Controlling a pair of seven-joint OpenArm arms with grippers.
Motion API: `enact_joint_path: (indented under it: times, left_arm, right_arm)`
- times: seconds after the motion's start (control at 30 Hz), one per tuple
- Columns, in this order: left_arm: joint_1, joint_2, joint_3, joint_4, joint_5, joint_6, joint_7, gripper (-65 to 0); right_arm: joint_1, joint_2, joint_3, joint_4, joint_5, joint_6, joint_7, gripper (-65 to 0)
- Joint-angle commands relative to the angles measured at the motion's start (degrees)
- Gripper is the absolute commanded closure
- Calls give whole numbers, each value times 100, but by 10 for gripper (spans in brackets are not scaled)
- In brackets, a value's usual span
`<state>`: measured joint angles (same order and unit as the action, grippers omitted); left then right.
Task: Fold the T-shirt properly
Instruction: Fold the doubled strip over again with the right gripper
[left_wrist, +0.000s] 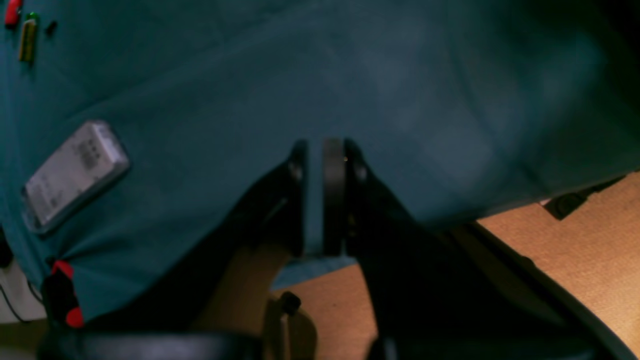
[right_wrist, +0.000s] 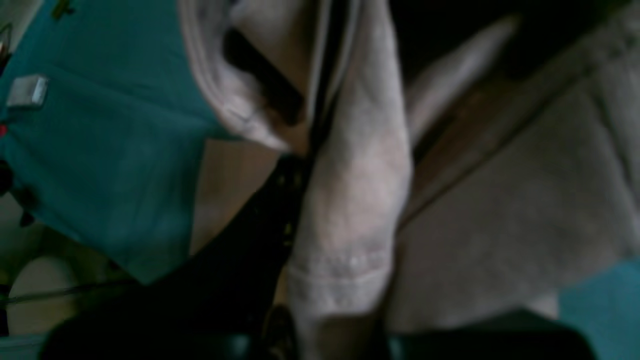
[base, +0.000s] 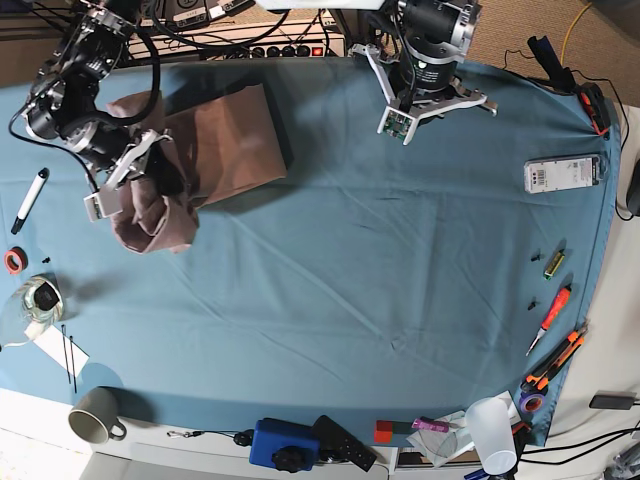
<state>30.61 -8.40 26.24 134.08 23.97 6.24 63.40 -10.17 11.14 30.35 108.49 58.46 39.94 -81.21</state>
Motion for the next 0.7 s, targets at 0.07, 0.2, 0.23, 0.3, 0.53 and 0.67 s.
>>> enact_joint_path:
  times: [0.07, 0.2, 0.23, 0.3, 0.53, 0.67]
  left_arm:
    - [20, 26, 22, 92, 50, 39, -83, -45]
    - [22, 28, 22, 92, 52, 39, -85, -45]
    - [22, 26, 22, 92, 52, 39, -85, -45]
    - [22, 24, 22, 92, 52, 39, -85, -45]
    - [22, 26, 22, 92, 52, 39, -85, -45]
    - [96, 26, 22, 92, 52, 39, -129, -45]
  right_arm:
    - [50, 81, -249, 101, -61, 6, 121, 0]
    - [31, 105, -525, 101, -310, 6, 121, -155]
    - [15, 111, -544, 103, -247, 6, 121, -161]
    - [20, 111, -549, 146, 179, 6, 121, -161]
    - [15, 109, -490, 750, 1268, 6, 121, -161]
    - [15, 107, -232, 776, 1517, 6, 121, -161]
